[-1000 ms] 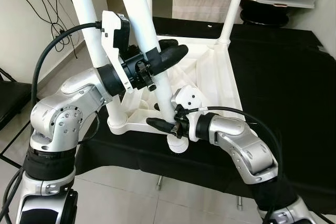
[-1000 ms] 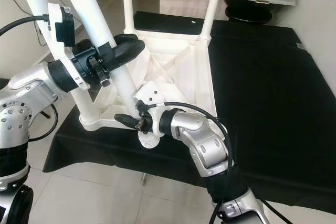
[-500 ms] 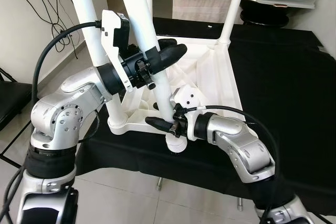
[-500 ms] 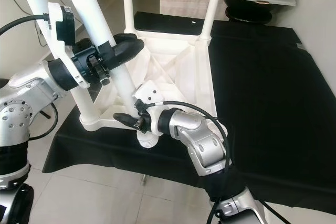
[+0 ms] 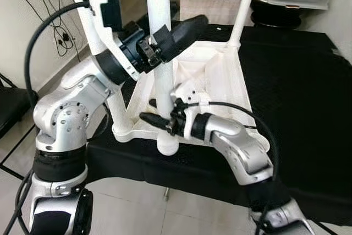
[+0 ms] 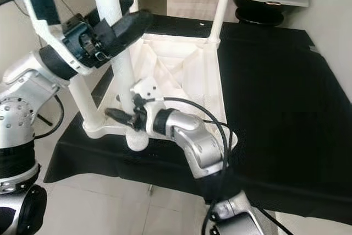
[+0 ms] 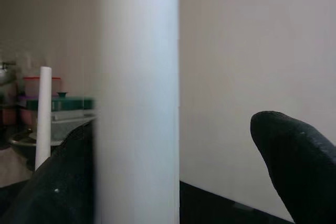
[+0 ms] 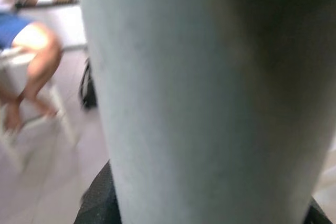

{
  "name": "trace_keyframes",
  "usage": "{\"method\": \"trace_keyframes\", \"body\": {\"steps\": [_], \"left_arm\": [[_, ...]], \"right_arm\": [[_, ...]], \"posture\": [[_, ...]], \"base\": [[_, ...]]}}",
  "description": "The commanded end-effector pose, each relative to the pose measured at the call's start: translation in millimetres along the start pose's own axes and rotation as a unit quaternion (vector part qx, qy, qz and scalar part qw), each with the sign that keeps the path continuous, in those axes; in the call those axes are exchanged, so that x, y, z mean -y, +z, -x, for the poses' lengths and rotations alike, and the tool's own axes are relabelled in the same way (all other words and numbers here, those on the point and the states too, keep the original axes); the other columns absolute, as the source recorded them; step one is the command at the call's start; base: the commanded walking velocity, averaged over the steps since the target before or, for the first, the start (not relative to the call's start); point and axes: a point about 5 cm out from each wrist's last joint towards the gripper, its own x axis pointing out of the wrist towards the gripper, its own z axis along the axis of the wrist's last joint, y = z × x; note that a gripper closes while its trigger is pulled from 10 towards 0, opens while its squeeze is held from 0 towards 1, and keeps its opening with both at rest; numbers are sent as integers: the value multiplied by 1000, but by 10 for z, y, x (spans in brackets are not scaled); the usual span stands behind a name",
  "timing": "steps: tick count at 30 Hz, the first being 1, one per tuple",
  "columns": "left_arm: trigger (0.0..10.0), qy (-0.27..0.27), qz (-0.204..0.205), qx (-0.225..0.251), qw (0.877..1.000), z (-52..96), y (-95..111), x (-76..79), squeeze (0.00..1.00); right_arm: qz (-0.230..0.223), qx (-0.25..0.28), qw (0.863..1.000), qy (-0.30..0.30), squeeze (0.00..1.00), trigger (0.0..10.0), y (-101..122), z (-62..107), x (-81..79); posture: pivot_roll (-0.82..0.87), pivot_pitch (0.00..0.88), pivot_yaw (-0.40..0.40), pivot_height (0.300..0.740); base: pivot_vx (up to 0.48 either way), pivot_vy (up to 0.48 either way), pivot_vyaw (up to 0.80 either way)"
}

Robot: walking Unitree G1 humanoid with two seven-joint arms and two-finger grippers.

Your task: Building children table

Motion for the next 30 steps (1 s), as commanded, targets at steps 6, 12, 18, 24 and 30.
{"method": "trace_keyframes", "body": {"steps": [6, 12, 18, 24, 30], "left_arm": [[10000, -20, -12, 7, 1000, 76, 47, 138, 1000], [10000, 0, -19, 9, 1000, 103, 46, 135, 1000], [10000, 30, -28, 2, 999, 105, 54, 75, 0], [10000, 93, -41, -9, 995, 158, -84, -2, 0], [10000, 193, -34, -36, 980, 284, -301, -123, 0]], "right_arm": [[-60, 75, 981, -169, 0, 0, 173, 130, 496], [-75, 125, 963, -225, 0, 0, 311, 239, 684], [-48, 146, 944, -292, 0, 0, 394, 384, 884], [-30, 144, 933, -329, 0, 10000, 391, 458, 985], [-23, 131, 926, -354, 0, 10000, 325, 515, 1033]], "posture": [[-10, 61, -24, 740], [-11, 61, -24, 740], [-27, 56, -24, 740], [-30, 49, -18, 740], [-25, 50, -19, 740]], "base": [[0, 0, 0], [0, 0, 0], [0, 0, 0], [0, 0, 0], [0, 0, 0]]}}
